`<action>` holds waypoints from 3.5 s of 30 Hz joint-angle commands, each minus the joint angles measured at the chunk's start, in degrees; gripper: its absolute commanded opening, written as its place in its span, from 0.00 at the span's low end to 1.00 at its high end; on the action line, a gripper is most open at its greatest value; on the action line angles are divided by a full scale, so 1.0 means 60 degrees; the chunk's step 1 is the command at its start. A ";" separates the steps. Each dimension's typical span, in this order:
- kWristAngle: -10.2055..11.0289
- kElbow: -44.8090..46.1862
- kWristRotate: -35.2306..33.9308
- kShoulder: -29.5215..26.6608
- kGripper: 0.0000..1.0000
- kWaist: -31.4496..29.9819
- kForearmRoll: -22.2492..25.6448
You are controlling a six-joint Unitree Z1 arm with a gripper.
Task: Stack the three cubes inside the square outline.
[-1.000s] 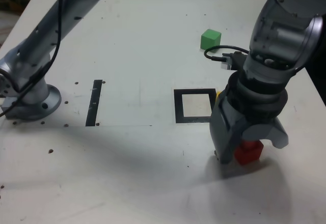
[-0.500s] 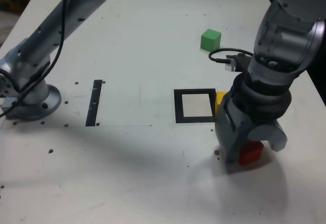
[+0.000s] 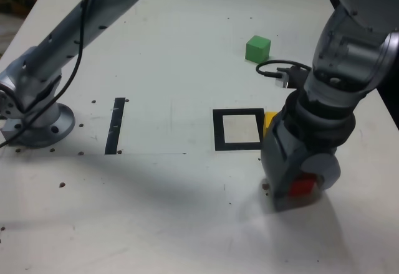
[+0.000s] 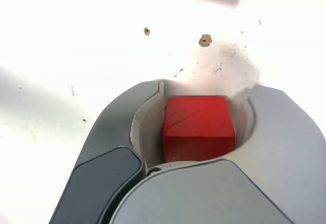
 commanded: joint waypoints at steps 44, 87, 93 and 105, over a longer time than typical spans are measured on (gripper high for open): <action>0.0388 0.4498 0.3004 -0.2477 0.28 0.2160 -0.0672; 0.0295 0.5445 0.4119 -0.2661 0.28 0.2624 -0.2719; 0.0159 0.5528 0.4205 -0.2555 0.29 0.2684 -0.2799; 0.0164 0.5619 0.4214 -0.2451 0.43 0.2710 -0.3050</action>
